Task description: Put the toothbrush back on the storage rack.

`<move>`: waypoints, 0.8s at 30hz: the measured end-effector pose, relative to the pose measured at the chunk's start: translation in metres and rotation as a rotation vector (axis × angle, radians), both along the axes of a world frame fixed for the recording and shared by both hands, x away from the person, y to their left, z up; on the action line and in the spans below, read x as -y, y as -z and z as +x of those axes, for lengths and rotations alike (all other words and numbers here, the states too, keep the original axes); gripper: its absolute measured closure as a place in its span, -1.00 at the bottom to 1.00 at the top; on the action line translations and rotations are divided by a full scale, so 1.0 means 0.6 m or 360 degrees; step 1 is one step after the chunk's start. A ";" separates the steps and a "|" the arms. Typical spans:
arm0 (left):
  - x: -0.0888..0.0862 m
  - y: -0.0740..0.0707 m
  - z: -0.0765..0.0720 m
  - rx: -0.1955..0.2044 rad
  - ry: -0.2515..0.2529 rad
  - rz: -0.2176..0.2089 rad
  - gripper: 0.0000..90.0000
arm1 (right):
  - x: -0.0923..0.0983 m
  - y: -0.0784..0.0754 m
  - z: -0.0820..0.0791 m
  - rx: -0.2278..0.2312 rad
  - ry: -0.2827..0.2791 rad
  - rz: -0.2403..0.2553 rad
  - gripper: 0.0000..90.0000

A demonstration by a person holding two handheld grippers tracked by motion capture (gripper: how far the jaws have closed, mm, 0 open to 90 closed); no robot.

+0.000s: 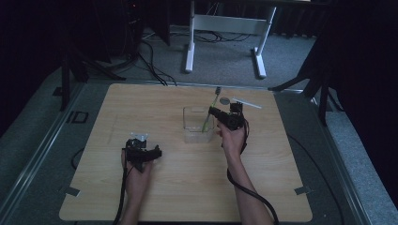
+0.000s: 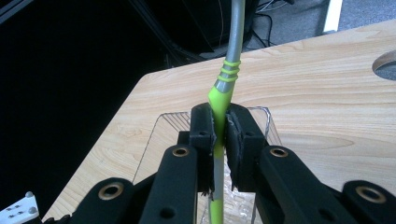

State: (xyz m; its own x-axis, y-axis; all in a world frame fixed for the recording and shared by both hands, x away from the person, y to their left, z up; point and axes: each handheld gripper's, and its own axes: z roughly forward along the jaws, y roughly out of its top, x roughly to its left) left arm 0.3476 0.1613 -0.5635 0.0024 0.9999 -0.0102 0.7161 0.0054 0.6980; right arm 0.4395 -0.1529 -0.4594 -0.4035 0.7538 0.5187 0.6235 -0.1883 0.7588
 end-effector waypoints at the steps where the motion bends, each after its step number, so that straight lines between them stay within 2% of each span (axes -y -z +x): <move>1: 0.000 0.000 0.000 0.0000 0.0000 0.0000 -0.79 | 0.000 0.000 0.000 0.0000 -0.0001 -0.0001 0.81; 24: 0.000 0.000 0.000 0.0001 0.0000 0.0000 -0.79 | -0.003 0.018 0.000 -0.0022 -0.0009 -0.0012 0.81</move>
